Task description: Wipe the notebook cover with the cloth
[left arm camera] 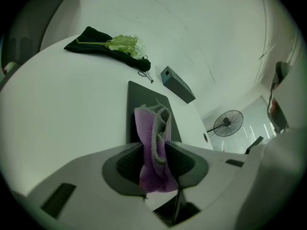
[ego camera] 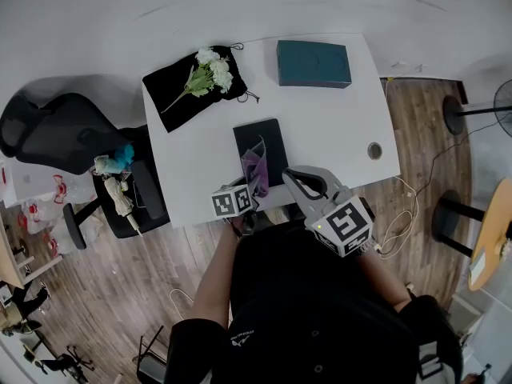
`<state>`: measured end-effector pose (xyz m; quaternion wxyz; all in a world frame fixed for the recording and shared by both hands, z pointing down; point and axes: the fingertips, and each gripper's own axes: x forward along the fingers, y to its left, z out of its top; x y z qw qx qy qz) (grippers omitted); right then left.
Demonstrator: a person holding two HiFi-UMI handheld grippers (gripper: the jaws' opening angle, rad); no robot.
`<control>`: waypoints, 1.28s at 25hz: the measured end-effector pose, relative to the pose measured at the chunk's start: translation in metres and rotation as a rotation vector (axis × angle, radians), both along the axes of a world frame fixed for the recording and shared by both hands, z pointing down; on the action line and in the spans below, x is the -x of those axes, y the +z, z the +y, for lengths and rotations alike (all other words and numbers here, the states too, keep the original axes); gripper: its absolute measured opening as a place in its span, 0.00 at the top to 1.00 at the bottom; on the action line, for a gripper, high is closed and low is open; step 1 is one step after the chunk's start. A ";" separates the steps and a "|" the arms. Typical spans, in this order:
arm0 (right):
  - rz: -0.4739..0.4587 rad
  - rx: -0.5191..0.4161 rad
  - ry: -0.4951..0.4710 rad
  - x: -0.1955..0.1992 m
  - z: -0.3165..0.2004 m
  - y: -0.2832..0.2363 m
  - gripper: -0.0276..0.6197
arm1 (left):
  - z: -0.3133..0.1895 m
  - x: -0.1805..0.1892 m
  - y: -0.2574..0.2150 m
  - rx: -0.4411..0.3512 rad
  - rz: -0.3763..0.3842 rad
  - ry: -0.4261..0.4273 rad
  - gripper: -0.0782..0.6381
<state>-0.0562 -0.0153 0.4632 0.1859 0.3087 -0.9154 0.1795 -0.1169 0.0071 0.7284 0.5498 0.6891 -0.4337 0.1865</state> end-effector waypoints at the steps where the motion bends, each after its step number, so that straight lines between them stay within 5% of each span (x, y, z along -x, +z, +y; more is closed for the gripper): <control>1: -0.001 0.002 0.000 0.000 0.000 0.000 0.95 | 0.000 0.001 0.000 0.000 -0.001 -0.003 0.71; 32: -0.010 0.012 -0.091 0.027 0.010 0.003 0.95 | 0.021 0.051 0.002 0.012 -0.052 -0.141 0.71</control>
